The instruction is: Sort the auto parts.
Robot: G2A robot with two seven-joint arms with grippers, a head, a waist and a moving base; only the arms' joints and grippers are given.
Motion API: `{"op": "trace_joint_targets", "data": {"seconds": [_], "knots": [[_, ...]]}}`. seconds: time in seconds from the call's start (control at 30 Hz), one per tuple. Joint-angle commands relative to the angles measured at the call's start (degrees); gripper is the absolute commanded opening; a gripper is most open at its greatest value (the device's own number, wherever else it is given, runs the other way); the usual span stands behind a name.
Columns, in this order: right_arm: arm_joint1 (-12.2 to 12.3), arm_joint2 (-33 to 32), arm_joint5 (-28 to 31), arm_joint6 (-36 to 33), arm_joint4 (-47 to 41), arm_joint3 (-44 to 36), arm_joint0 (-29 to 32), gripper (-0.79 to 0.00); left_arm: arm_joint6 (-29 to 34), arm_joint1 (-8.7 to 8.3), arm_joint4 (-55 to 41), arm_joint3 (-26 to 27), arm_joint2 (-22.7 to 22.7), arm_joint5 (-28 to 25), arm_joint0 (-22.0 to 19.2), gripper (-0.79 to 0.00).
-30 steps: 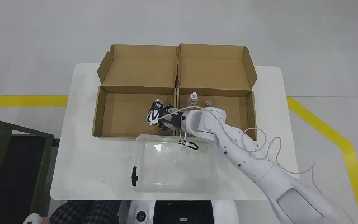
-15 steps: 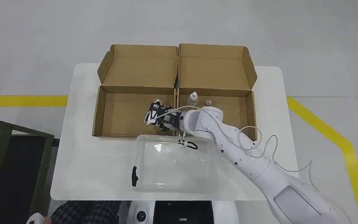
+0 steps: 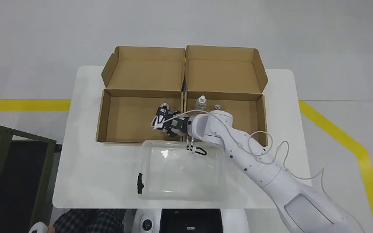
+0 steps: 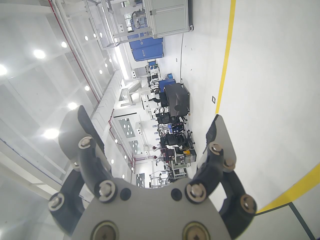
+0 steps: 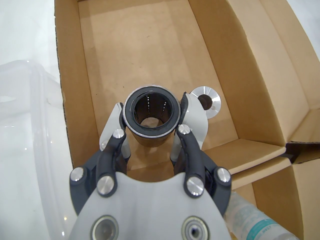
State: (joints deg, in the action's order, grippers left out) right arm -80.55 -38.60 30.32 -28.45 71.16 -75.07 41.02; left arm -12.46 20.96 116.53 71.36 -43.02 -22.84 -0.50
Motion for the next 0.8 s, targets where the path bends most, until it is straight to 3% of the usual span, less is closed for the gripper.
{"op": "trace_joint_targets", "data": {"seconds": [0.0,0.27,0.6,0.77], "knots": [[0.0,-0.31,0.21,-0.06,-0.04,-0.19,0.07,-0.4,0.0,0.0,0.0,0.0,0.0,0.0,0.0,0.0],[0.55,-3.11,1.13,0.78,-0.53,-3.81,1.25,-0.397,0.0,0.0,0.0,0.0,0.0,0.0,0.0,0.0],[2.82,-10.29,3.22,2.06,-1.4,-16.12,7.51,-0.394,0.0,0.0,0.0,0.0,0.0,0.0,0.0,0.0],[4.52,-15.49,4.98,3.28,-1.43,-22.9,13.45,-0.32,0.0,0.0,0.0,0.0,0.0,0.0,0.0,0.0]]}}
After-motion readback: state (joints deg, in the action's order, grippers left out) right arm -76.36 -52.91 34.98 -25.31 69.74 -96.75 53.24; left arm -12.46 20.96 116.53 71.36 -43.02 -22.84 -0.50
